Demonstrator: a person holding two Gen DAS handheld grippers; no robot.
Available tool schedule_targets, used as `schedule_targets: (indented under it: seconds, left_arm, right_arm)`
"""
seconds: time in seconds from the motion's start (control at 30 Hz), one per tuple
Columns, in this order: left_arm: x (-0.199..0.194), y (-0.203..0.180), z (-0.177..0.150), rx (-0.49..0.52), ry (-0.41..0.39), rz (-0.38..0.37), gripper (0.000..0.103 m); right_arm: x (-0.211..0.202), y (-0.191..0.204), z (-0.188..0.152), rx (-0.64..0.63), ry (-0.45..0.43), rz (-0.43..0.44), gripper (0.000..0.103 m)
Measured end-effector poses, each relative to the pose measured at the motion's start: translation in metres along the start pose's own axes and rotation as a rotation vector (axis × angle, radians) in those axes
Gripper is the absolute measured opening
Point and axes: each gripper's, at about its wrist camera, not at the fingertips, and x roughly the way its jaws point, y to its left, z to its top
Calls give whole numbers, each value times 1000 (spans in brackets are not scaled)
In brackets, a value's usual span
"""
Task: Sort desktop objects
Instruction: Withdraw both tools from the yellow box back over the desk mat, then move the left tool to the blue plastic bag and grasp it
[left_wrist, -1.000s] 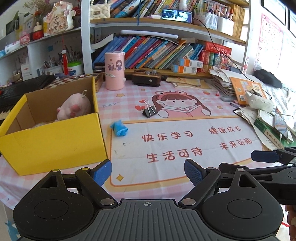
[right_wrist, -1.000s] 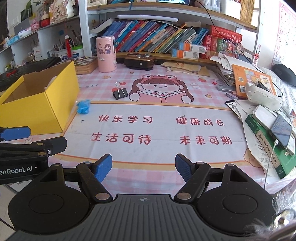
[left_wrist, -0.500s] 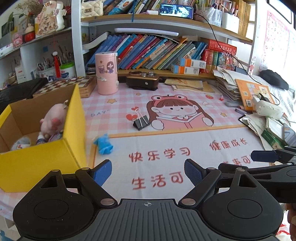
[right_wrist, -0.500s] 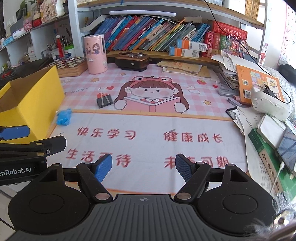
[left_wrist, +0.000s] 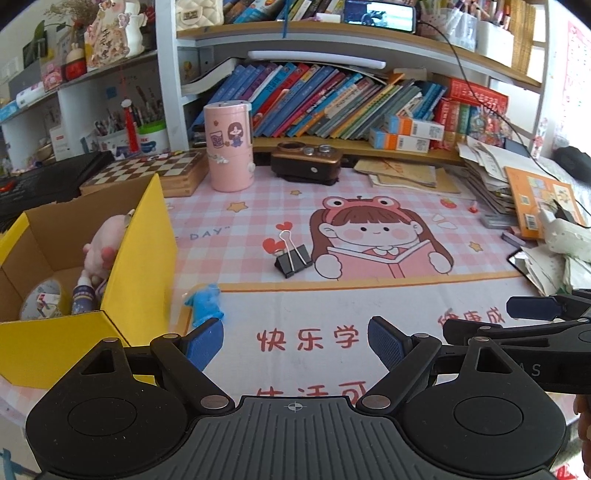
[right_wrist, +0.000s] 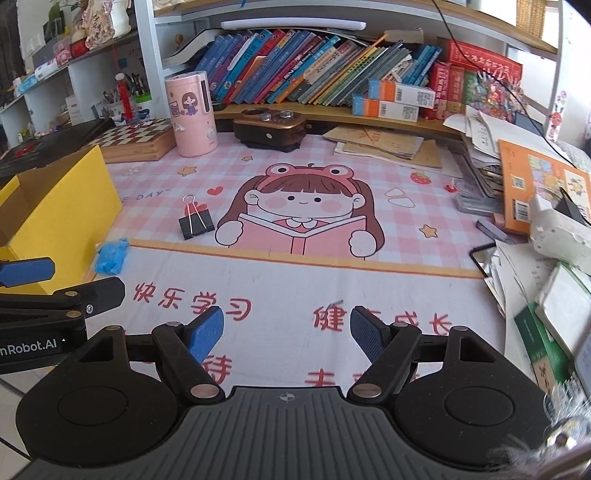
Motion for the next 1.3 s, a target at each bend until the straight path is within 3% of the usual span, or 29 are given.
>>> schedule_targets:
  seconds: [0.73,1.17,1.3]
  left_arm:
    - [26,-4,4,-79,24,145,86]
    - [60,11,5,-158,45,275,56]
    - [79,17,7,-189,59,336,55]
  right_arm:
    - [38,-7,31,-72,-4,122,75]
    - [61,4,47,-139,-8,174,75]
    - [67,8,51,-162,-10,185,75]
